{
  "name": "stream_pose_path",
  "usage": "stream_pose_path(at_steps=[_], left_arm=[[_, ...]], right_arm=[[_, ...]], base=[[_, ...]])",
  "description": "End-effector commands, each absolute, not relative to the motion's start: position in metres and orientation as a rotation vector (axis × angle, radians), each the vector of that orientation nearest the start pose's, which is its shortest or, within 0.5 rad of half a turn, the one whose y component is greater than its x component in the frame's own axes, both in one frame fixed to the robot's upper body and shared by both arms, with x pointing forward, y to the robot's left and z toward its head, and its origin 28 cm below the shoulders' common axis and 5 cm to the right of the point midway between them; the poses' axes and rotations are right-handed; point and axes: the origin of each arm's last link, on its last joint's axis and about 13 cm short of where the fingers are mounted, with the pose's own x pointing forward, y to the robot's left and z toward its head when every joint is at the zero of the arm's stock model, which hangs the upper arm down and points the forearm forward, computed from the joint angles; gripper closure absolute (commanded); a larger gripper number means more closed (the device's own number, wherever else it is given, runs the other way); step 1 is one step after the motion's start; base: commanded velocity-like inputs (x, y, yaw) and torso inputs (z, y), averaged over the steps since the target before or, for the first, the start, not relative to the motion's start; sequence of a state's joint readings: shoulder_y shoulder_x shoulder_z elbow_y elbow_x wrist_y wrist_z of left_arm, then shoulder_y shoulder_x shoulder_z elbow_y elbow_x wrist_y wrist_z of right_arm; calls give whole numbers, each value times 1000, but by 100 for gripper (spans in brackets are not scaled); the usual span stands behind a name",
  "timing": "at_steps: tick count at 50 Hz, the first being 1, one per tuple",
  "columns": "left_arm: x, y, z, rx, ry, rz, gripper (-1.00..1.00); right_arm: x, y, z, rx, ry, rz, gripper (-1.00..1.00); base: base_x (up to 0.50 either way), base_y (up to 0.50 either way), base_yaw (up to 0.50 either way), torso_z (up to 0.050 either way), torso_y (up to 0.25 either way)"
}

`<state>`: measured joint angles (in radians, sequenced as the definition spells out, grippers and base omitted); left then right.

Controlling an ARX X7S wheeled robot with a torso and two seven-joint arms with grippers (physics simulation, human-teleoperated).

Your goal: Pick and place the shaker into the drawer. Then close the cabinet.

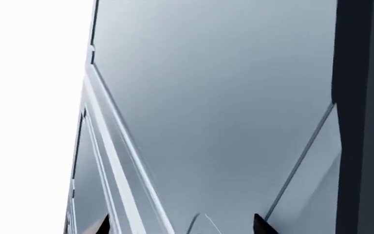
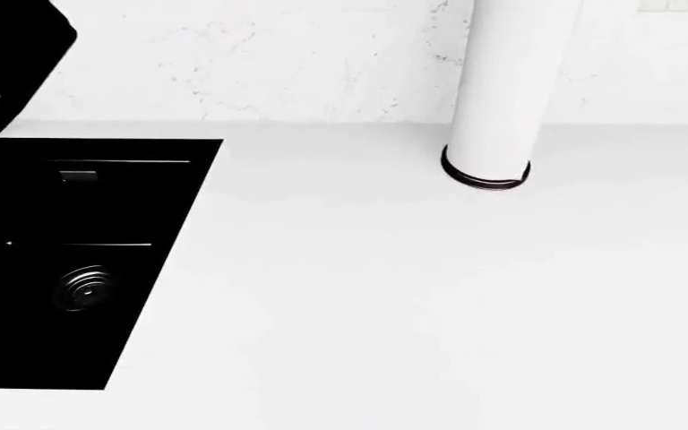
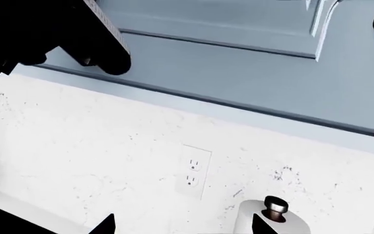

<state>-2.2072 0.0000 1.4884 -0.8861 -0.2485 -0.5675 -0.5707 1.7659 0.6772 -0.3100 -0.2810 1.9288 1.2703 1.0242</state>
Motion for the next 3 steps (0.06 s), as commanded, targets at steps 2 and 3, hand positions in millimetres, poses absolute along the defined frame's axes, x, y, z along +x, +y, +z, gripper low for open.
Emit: stream_pose_path(at_steps=[2,3], left_arm=[[373,189,490,962,-503,747,-100],[374,189,490,961,-503,744,-100]], right_arm=[[185,-133,425,-161,-291,280,-100],[185,-133,424,-161,-290,280,-100]], base=[[0,0,0,0,0],[0,0,0,0,0]])
